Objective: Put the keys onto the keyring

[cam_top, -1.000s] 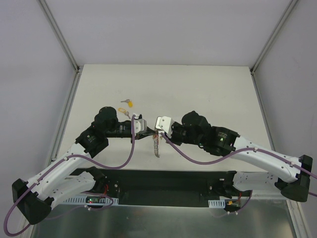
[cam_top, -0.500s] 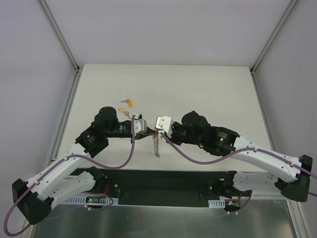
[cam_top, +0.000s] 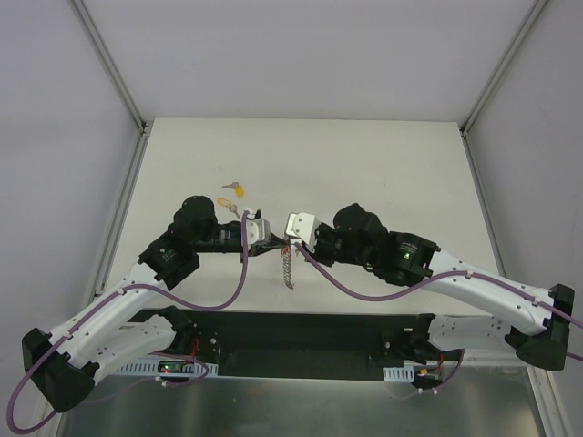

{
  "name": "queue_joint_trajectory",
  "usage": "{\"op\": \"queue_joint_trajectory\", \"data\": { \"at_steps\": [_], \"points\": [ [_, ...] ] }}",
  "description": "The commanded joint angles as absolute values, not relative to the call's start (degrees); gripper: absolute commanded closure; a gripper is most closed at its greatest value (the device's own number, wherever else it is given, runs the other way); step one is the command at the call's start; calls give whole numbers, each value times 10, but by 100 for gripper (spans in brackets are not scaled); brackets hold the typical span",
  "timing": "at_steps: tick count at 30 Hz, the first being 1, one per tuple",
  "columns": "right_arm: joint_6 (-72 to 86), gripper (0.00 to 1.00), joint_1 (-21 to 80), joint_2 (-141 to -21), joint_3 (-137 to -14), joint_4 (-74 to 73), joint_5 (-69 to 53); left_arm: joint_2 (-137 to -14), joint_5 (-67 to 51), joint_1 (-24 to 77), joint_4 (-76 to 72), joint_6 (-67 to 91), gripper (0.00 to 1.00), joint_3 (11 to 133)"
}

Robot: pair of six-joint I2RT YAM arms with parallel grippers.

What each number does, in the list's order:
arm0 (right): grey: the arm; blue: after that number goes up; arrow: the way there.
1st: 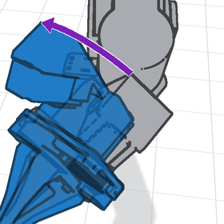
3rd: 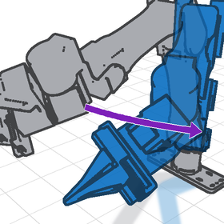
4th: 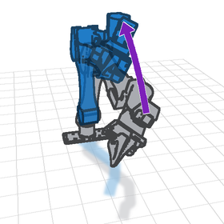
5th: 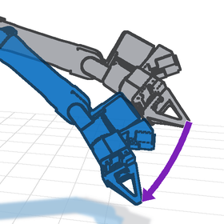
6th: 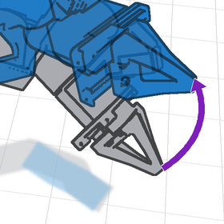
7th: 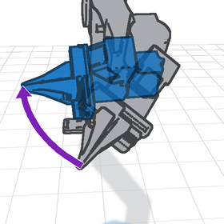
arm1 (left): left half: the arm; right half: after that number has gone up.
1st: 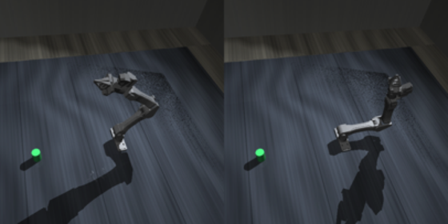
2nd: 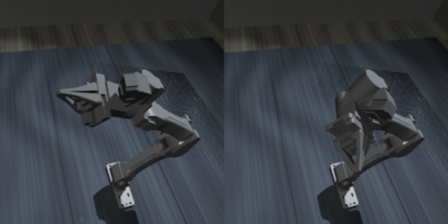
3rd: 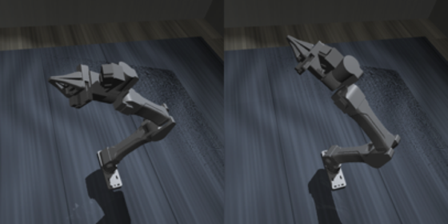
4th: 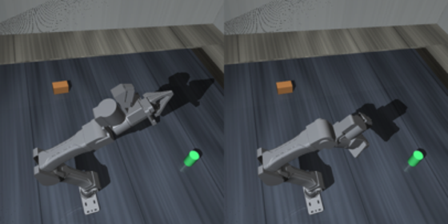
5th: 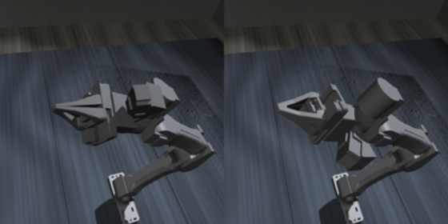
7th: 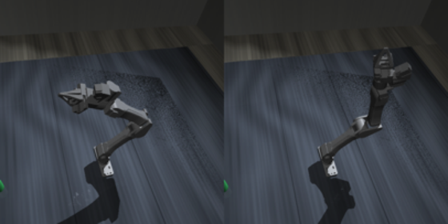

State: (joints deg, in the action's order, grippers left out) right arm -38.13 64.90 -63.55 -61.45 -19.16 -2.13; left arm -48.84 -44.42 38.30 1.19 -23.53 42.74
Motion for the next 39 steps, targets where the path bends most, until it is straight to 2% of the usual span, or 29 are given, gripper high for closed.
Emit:
{"op": "queue_joint_trajectory", "data": {
  "at_steps": [1, 39],
  "points": [
    [-374, 99, 647, -637, -636, -185, -13, -477, -446, 387, -20, -246, 100, 438],
    [-370, 99, 646, -621, -635, -178, -37, -490, -446, 388, -20, -246, 100, 438]
  ]
}}
